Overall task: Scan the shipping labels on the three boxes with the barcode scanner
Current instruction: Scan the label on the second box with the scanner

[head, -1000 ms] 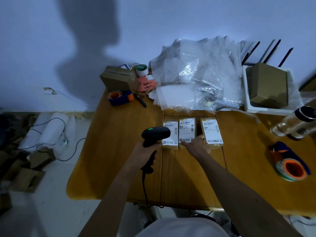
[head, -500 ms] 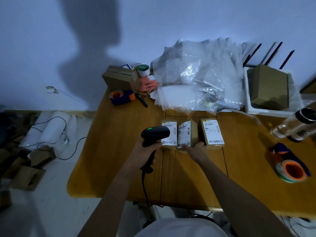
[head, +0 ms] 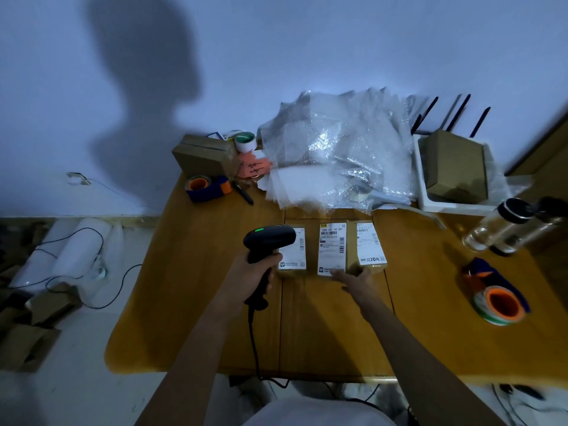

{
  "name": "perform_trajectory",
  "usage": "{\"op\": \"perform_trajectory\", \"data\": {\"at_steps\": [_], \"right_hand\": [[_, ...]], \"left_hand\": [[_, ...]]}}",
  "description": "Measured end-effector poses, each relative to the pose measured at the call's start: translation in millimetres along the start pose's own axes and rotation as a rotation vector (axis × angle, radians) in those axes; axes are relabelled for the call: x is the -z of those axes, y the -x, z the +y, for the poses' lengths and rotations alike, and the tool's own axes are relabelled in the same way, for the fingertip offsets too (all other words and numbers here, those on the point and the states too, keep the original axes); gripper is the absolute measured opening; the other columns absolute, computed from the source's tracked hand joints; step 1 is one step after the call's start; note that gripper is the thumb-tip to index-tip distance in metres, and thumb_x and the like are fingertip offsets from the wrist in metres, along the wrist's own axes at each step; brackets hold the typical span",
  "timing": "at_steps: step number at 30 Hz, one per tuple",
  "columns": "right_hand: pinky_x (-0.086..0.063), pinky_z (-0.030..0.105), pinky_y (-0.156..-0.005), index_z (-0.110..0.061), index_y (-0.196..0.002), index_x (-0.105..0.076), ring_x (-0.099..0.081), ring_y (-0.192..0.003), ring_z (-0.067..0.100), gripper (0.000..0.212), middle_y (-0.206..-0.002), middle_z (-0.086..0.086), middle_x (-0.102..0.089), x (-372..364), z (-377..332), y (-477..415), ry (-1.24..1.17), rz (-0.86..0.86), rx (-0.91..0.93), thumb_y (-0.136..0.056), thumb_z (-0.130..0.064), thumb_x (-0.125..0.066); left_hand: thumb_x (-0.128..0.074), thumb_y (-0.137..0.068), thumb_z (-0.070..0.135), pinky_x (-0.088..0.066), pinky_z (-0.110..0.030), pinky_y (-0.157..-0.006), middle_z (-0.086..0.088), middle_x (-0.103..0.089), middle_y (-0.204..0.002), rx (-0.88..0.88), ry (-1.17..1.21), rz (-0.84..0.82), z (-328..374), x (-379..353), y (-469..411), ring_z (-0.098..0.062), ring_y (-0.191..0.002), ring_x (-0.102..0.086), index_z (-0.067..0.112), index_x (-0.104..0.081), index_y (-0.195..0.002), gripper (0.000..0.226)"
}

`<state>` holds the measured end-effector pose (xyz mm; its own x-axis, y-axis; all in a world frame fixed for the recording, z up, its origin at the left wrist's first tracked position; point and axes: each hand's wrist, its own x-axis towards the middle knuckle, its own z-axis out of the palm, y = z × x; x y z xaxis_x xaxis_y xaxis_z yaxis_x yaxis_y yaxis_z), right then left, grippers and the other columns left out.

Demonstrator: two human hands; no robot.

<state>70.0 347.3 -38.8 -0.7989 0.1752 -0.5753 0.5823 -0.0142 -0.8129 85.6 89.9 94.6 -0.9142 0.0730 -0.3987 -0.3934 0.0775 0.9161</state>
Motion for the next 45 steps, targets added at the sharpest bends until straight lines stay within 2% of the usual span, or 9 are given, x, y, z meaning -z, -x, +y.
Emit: {"op": "perform_trajectory", "data": {"at_steps": [3,9,19,26,31,35,38,41,45], "right_hand": [[-0.055,0.037,-0.088,-0.016,-0.143,-0.037,-0.064,-0.112,0.023,0.084,-0.128,0.008,-0.061,3.6,-4.0,4.2,-0.05,-0.052,0.037,-0.078,-0.035,-0.086],[-0.054,0.048,-0.102,-0.017,-0.14,-0.048,-0.064,-0.114,0.021,0.069,-0.127,0.004,-0.065,3.7,-15.6,14.3,-0.093,-0.099,0.113,-0.082,-0.031,-0.083],[-0.053,0.045,-0.103,-0.021,-0.132,-0.05,-0.066,-0.117,0.024,0.059,-0.126,0.004,-0.068,10.9,-14.6,28.2,-0.148,-0.139,0.149,-0.083,-0.019,-0.082],[-0.056,0.033,-0.09,-0.017,-0.136,-0.045,-0.065,-0.116,0.024,0.063,-0.125,0.005,-0.066,9.6,-17.2,32.1,-0.179,-0.144,0.138,-0.084,-0.011,-0.08],[-0.056,0.031,-0.087,-0.018,-0.137,-0.044,-0.065,-0.117,0.023,0.065,-0.126,0.005,-0.065,5.8,-19.5,32.8,-0.18,-0.147,0.132,-0.084,-0.012,-0.08],[-0.055,0.036,-0.095,-0.02,-0.144,-0.04,-0.062,-0.121,0.024,0.074,-0.13,0.004,-0.064,4.5,-13.1,33.0,-0.169,-0.167,0.123,-0.083,-0.018,-0.082],[-0.054,0.036,-0.095,-0.021,-0.144,-0.04,-0.063,-0.119,0.022,0.074,-0.128,0.002,-0.065,2.3,-9.3,35.6,-0.175,-0.169,0.119,-0.083,-0.018,-0.081],[-0.054,0.038,-0.098,-0.023,-0.14,-0.042,-0.063,-0.119,0.023,0.068,-0.126,0.002,-0.065,0.0,-8.4,37.6,-0.18,-0.167,0.126,-0.084,-0.017,-0.08],[-0.053,0.043,-0.102,-0.033,-0.122,-0.049,-0.064,-0.117,0.023,0.051,-0.125,0.003,-0.066,0.0,-8.9,37.8,-0.171,-0.16,0.136,-0.085,-0.017,-0.079]], "left_hand": [[-0.072,-0.092,0.023,-0.048,-0.032,-0.055,-0.006,-0.057,-0.061,-0.018,-0.017,-0.02,4.0,-3.5,0.2,-0.021,-0.052,-0.053,0.007,-0.063,-0.083,0.02],[-0.073,-0.092,0.024,-0.048,-0.032,-0.056,-0.008,-0.056,-0.062,-0.025,-0.011,-0.028,9.5,-8.7,2.9,-0.021,-0.05,-0.053,0.006,-0.063,-0.088,0.021],[-0.073,-0.091,0.029,-0.049,-0.032,-0.057,-0.008,-0.058,-0.065,-0.024,-0.026,-0.057,14.7,-14.8,8.6,-0.023,-0.055,-0.054,0.0,-0.066,-0.101,0.032],[-0.073,-0.091,0.031,-0.048,-0.03,-0.056,-0.007,-0.058,-0.064,-0.027,-0.059,-0.065,14.3,-15.4,13.0,-0.022,-0.053,-0.053,0.008,-0.064,-0.084,0.026],[-0.072,-0.092,0.028,-0.048,-0.03,-0.054,-0.007,-0.057,-0.063,-0.04,-0.061,-0.072,14.5,-16.3,13.6,-0.022,-0.052,-0.052,0.008,-0.063,-0.086,0.023],[-0.072,-0.092,0.027,-0.048,-0.029,-0.054,-0.006,-0.057,-0.063,-0.039,-0.047,-0.077,12.2,-16.6,14.7,-0.021,-0.052,-0.052,0.01,-0.062,-0.086,0.021],[-0.072,-0.092,0.026,-0.049,-0.028,-0.054,-0.004,-0.057,-0.063,-0.012,-0.015,-0.094,9.8,-17.4,14.3,-0.019,-0.051,-0.052,0.012,-0.064,-0.093,0.017],[-0.071,-0.092,0.026,-0.048,-0.027,-0.053,-0.003,-0.057,-0.062,0.001,-0.011,-0.097,7.6,-17.5,13.8,-0.019,-0.05,-0.052,0.01,-0.064,-0.095,0.017],[-0.073,-0.091,0.027,-0.049,-0.025,-0.051,-0.003,-0.058,-0.062,0.026,-0.002,-0.092,5.1,-17.6,13.2,-0.017,-0.049,-0.052,0.008,-0.064,-0.095,0.021]]}}
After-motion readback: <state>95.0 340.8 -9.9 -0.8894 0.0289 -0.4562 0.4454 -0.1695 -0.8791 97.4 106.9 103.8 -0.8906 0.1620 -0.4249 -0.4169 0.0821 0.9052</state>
